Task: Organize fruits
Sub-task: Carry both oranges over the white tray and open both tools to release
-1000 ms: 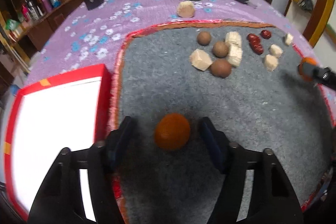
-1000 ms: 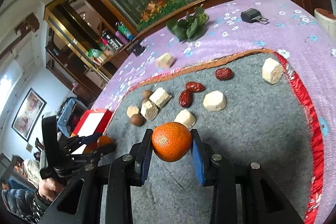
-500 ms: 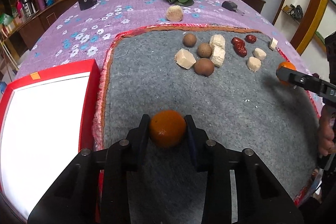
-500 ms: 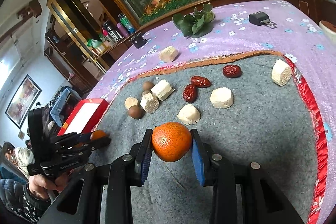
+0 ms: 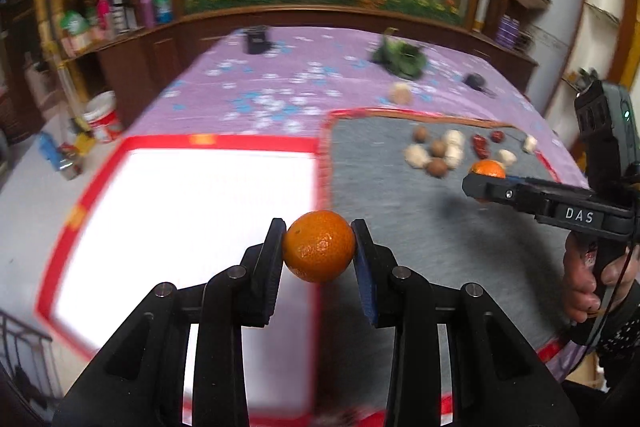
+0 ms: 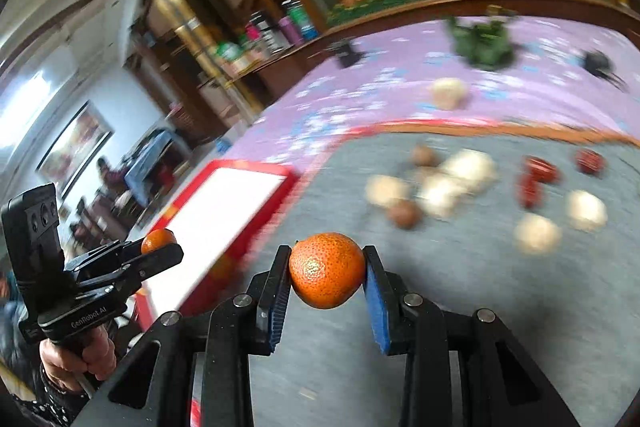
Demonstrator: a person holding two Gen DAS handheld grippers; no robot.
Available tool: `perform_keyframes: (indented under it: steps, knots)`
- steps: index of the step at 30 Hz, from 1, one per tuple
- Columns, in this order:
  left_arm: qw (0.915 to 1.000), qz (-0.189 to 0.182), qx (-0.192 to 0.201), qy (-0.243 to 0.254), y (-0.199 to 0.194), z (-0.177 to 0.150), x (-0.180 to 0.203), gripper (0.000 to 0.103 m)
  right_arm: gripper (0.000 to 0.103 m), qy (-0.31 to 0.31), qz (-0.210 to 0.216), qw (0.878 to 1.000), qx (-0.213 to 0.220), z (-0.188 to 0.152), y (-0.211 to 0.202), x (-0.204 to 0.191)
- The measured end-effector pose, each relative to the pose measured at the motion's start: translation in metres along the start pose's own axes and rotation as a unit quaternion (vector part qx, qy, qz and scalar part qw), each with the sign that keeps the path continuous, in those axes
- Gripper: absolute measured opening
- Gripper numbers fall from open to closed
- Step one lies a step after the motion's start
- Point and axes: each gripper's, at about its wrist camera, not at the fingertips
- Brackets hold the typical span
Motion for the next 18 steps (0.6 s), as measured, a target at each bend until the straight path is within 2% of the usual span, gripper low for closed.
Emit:
perform_keyframes:
  steps: [9,14,18]
  knots:
    - [0.9955,0.071,-0.022,-0.058,0.01,-0.025,-0.063,0.032,0.033,-0.044,0.076,0.995,-0.051,0.016,0.099,-0.074]
    - [0.993,0.083,-0.044,-0.071,0.027,-0.034,-0.079,0.032,0.033,-0.035,0.072,0.993,-0.089,0.017,0.149,-0.082]
    - [0.9916,0.095,-0.052,-0.071,0.036,-0.036,-0.084,0.032,0.033,-0.031,0.065,0.991,-0.11,0.014,0.17,-0.079]
Point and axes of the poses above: each gripper's, at about its wrist camera, not at the fingertips, and y roughly the way its jaws point, x to its right, z to its top, and after that the axes turned 15 degrees about z, right-handed
